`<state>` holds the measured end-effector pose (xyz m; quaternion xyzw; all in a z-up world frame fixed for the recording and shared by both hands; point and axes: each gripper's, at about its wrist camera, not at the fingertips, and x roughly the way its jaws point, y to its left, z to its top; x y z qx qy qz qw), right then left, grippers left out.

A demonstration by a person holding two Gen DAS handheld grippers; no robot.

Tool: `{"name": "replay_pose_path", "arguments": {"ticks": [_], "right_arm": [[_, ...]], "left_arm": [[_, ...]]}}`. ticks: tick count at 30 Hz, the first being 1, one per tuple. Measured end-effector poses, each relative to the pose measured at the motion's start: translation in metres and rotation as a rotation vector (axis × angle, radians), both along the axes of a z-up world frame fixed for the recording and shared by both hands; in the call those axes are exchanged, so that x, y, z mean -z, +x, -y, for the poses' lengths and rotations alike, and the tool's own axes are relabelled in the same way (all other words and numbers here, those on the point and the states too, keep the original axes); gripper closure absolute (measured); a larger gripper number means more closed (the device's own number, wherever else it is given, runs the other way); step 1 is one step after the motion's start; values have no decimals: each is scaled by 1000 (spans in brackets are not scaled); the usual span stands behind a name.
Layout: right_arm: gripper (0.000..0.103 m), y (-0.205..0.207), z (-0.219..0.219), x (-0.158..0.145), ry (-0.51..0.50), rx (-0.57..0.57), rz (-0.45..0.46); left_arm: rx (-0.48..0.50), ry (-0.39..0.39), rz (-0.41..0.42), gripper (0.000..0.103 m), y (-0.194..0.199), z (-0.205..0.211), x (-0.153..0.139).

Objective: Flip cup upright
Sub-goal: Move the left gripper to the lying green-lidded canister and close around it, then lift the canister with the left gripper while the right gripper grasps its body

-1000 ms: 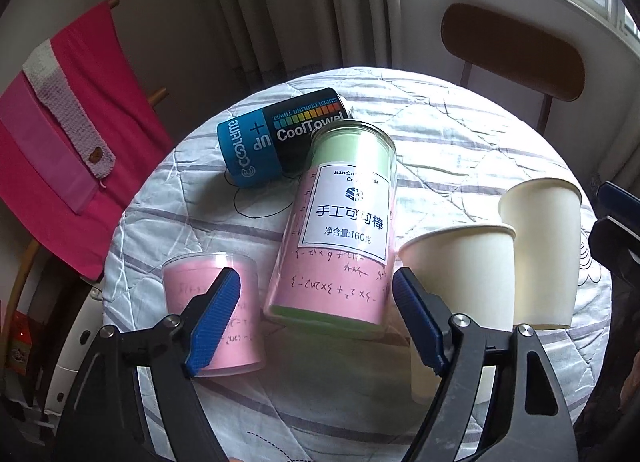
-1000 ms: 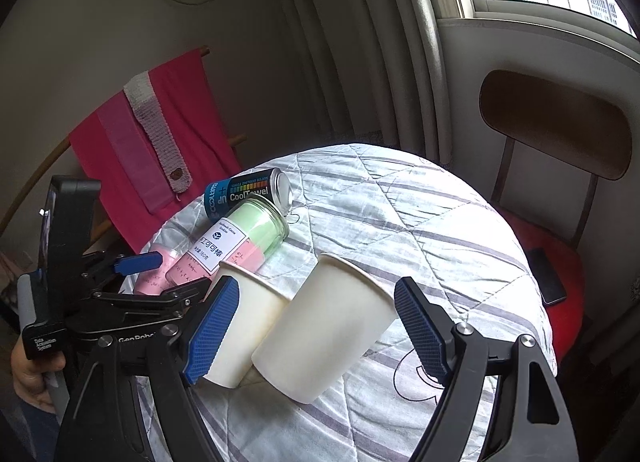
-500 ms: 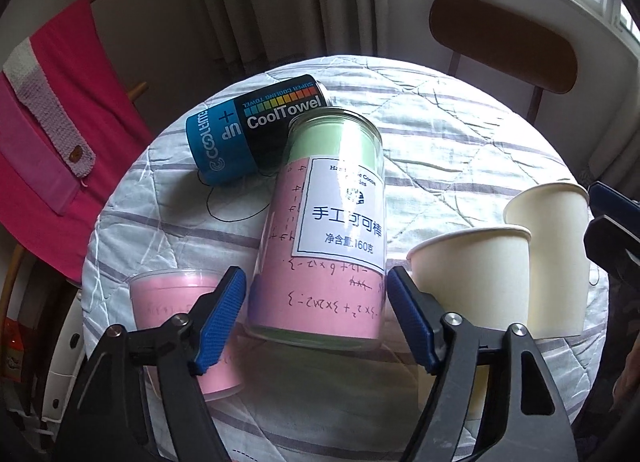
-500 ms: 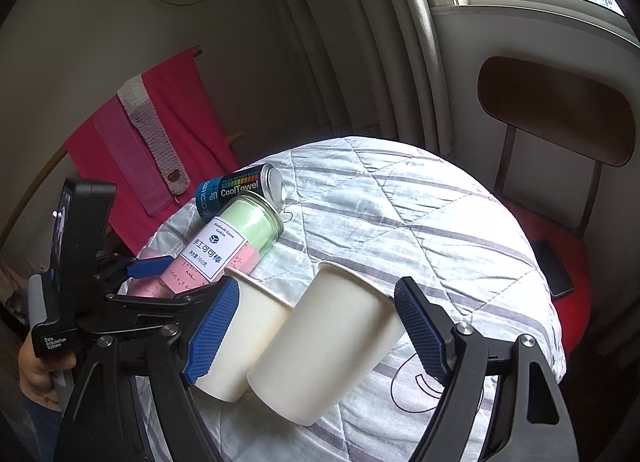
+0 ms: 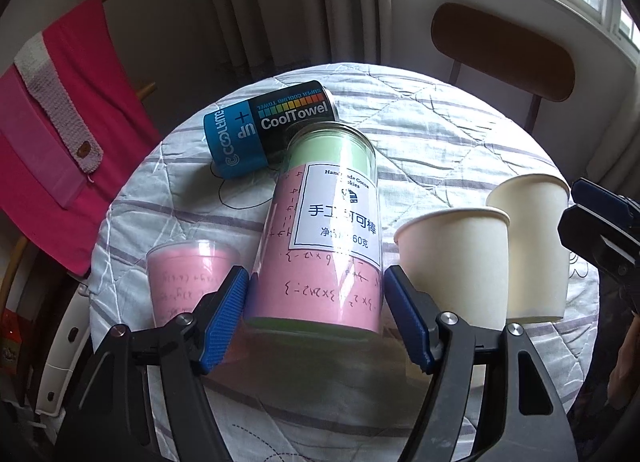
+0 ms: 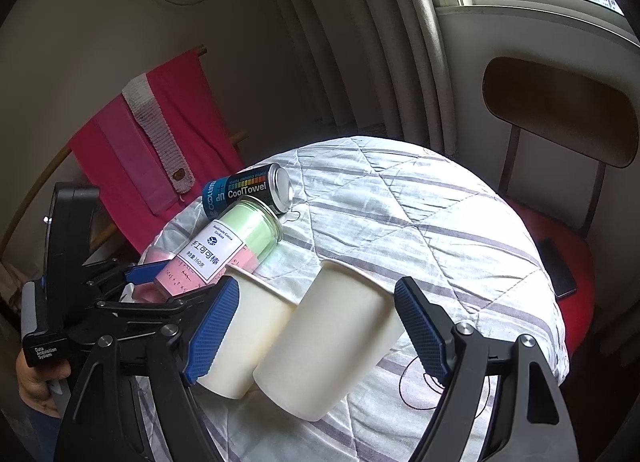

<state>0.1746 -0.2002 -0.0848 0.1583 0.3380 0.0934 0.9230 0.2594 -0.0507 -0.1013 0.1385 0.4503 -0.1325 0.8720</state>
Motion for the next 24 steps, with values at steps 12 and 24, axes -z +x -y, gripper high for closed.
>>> {"name": "replay_pose_path", "arguments": {"ticks": [12,24], "right_arm": [[22,-18,-22,-8,-53,-26,18],[22,-38,-56,-7,-37,-80,-15]], "left_arm": [[-50,-17,4,32,-53,-19,0],[-96,-116,4,32,-98,-52,6]]}}
